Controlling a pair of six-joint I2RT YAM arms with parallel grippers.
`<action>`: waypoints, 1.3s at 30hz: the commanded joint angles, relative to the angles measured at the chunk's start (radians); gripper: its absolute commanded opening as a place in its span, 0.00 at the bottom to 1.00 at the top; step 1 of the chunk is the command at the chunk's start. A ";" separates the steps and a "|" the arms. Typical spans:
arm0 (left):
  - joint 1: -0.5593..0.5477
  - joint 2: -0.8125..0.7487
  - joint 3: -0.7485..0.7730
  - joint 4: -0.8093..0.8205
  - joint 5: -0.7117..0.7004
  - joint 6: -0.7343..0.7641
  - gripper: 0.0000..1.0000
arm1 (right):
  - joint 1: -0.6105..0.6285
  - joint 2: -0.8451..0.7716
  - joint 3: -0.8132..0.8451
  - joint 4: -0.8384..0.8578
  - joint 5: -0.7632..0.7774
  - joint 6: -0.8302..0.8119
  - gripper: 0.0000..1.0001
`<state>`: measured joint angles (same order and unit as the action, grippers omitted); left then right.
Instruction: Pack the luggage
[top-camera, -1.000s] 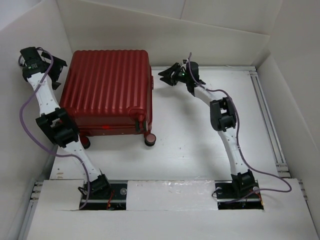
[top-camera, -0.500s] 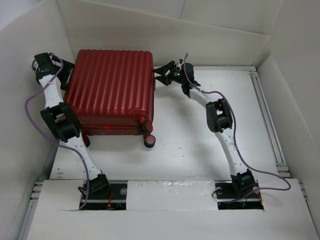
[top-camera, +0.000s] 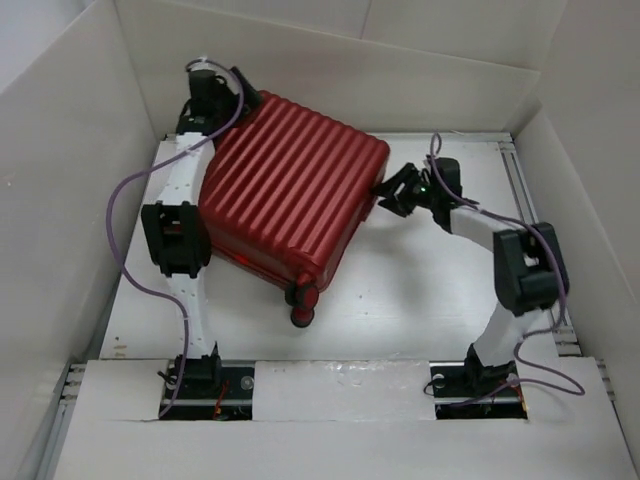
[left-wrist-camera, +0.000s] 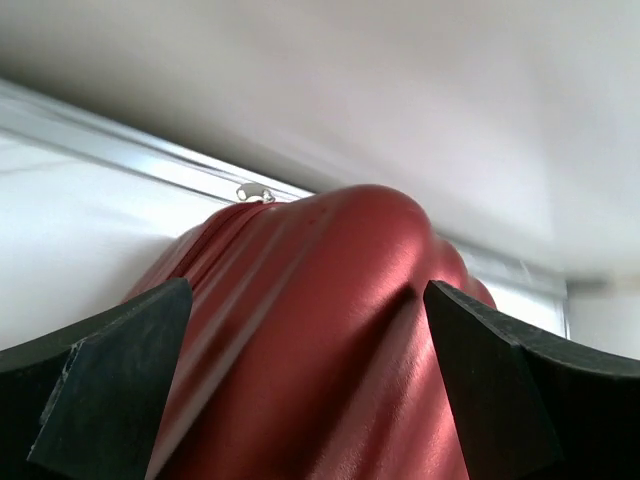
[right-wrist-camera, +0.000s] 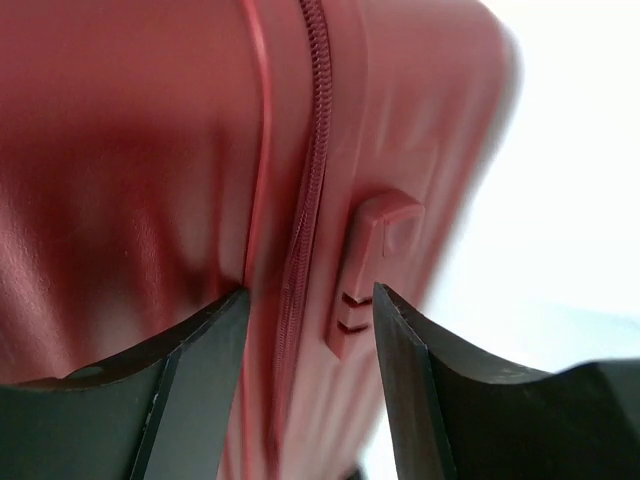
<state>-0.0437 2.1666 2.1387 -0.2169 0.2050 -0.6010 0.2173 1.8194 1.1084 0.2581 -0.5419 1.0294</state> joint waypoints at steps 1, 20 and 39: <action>-0.349 -0.007 -0.114 -0.274 0.415 -0.111 1.00 | 0.061 -0.214 -0.124 -0.078 -0.031 -0.164 0.61; -0.170 -0.742 -0.379 -0.243 -0.229 -0.126 1.00 | -0.177 -0.459 0.415 -0.961 0.298 -0.467 0.76; -0.102 -1.347 -1.292 -0.570 -0.049 -0.241 0.17 | -0.171 0.124 0.819 -0.849 0.111 -0.417 0.73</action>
<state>-0.1436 0.8593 0.8829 -0.8257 0.0334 -0.8028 -0.0086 1.9892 1.9549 -0.6289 -0.3683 0.6357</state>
